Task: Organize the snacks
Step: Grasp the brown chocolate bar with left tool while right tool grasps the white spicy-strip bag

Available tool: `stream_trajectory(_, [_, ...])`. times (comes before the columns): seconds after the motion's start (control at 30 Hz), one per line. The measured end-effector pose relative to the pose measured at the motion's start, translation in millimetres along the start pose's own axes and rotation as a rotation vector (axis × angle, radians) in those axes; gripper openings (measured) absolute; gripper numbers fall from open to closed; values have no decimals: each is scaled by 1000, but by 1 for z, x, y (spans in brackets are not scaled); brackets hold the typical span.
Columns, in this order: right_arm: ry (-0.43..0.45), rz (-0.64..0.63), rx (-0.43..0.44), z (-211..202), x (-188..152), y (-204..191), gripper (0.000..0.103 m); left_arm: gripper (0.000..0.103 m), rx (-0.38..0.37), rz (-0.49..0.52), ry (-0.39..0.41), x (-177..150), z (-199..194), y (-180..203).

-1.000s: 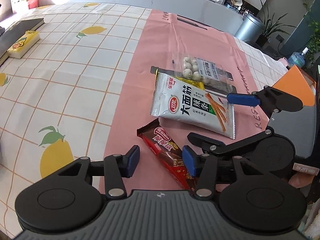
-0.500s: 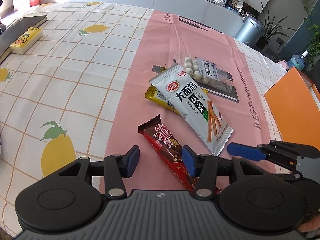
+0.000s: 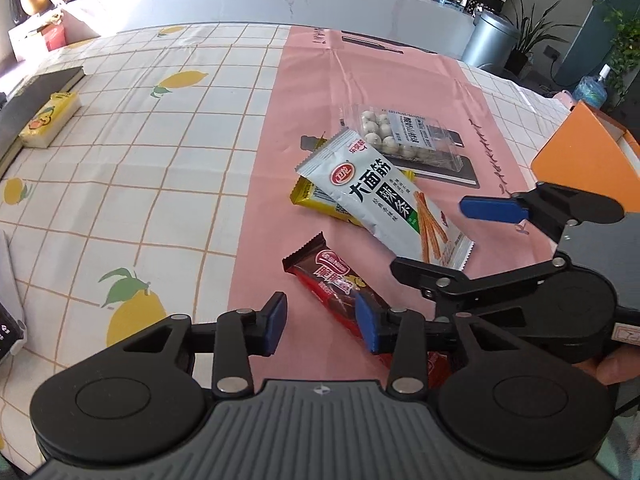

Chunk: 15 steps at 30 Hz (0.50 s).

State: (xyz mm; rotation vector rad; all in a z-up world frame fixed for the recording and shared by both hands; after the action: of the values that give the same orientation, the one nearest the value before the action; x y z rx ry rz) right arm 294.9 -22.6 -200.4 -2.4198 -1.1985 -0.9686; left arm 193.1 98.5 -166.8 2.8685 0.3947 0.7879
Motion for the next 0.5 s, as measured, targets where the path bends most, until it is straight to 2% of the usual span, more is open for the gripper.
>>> stream_trajectory(0.03, [-11,21,16,2,-2,0,68,47,-20,-12,-5,-1,1,1])
stream_trajectory(0.07, [-24,37,23,2,-4,1,61,47,-34,-23,-10,-2,1,1])
stream_trajectory(0.13, [-28,48,3,-3,-9,1,60,47,-47,-39,-15,-3,2,3])
stream_trajectory(0.2, [-46,69,-18,-11,-17,0,59,56,-41,-48,-15,-4,2,6])
stream_trajectory(0.27, [-67,112,-49,-21,-27,0,59,72,-35,-58,-15,-6,3,10])
stream_trajectory(0.3, [-80,142,-70,-27,-33,0,59,75,-32,-56,-14,-7,3,12])
stream_trajectory(0.5, [-180,309,-198,-58,-65,2,62,84,46,5,-8,-13,11,34])
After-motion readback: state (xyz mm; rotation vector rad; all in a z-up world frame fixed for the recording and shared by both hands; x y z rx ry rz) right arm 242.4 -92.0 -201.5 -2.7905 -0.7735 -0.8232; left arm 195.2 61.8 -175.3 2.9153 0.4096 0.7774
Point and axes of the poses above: each gripper's, at about its wrist camera, not at the fingertips, and z roughly the way its jaws point, y to its right, x to its top, the point moved 7 cm from there along z, roughly the way its jaws point, and after that the axes turned 5 degrees about -z, right-handed, at the moved point
